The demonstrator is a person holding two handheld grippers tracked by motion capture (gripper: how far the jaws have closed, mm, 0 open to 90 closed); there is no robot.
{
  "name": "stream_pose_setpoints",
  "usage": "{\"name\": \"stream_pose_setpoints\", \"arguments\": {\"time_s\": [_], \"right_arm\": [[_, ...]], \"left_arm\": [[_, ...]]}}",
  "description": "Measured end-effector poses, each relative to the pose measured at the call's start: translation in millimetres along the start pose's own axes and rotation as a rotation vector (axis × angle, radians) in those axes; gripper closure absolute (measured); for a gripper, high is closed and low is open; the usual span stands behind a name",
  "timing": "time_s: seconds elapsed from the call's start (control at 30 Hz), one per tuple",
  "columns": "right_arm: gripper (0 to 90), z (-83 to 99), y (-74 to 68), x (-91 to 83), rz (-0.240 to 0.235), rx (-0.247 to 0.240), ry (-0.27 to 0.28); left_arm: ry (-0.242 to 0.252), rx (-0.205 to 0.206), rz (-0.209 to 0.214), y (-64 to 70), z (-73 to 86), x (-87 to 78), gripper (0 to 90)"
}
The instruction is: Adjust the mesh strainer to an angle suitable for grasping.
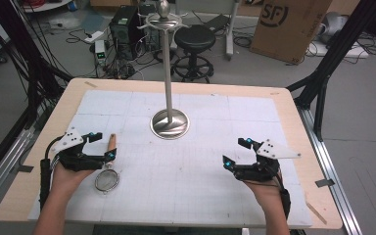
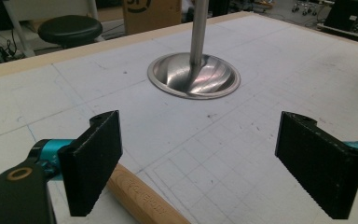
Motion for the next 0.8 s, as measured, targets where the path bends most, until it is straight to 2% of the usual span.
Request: {"name": "stream_pose_setpoints", "arguments": {"time_s": [0.2,0.43,0.5,0.6,0.63,0.67,0.7,0.73,0.8], "right_arm": [[15.0,2.5,0.8,2.7,0.0,0.006,-0.009],[15.0,0.3,-3.5,3.6,-0.002,0.0,-0.01],[15.0,1.6,-3.4,5.6,-0.004,0.002,-0.018],[15.0,2.5,-2.8,8.4,-0.006,0.001,-0.019],[15.0,2.5,-2.8,8.4,-0.006,0.001,-0.019],[15.0,3.1,-3.4,9.3,-0.008,0.002,-0.024],[15.0,3.4,-3.9,9.5,-0.008,0.005,-0.028],[15.0,3.4,-3.9,9.5,-0.008,0.005,-0.028],[15.0,4.0,-4.0,10.0,-0.009,0.002,-0.032]], "left_arm": [[-0.032,0.008,-0.015,-1.7,3.4,0.1,15.2],[-0.041,-0.006,-0.032,-3.3,3.5,-2.5,15.3],[-0.06,-0.017,-0.041,-5.5,5.9,-2.5,15.5],[-0.092,-0.011,-0.067,-8.5,9.8,-2.8,16.5],[-0.098,-0.014,-0.078,-9.7,10.6,-3.3,16.5],[-0.101,-0.037,-0.087,-12.5,12.0,-4.4,20.5],[-0.101,-0.037,-0.087,-12.5,12.0,-4.4,23.0],[-0.098,-0.051,-0.09,-13.7,12.6,-4.6,23.0],[-0.099,-0.078,-0.092,-17.0,15.2,-5.2,29.9]]}}
Point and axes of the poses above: each handheld gripper's, and its own axes: x roughly forward along the jaws, z roughly out of its underside, y roughly to its right, the point moved 6 cm from there along x, roughly forward along the jaws, and after that the axes turned 4 degrees about -y, right-handed, at the moved point
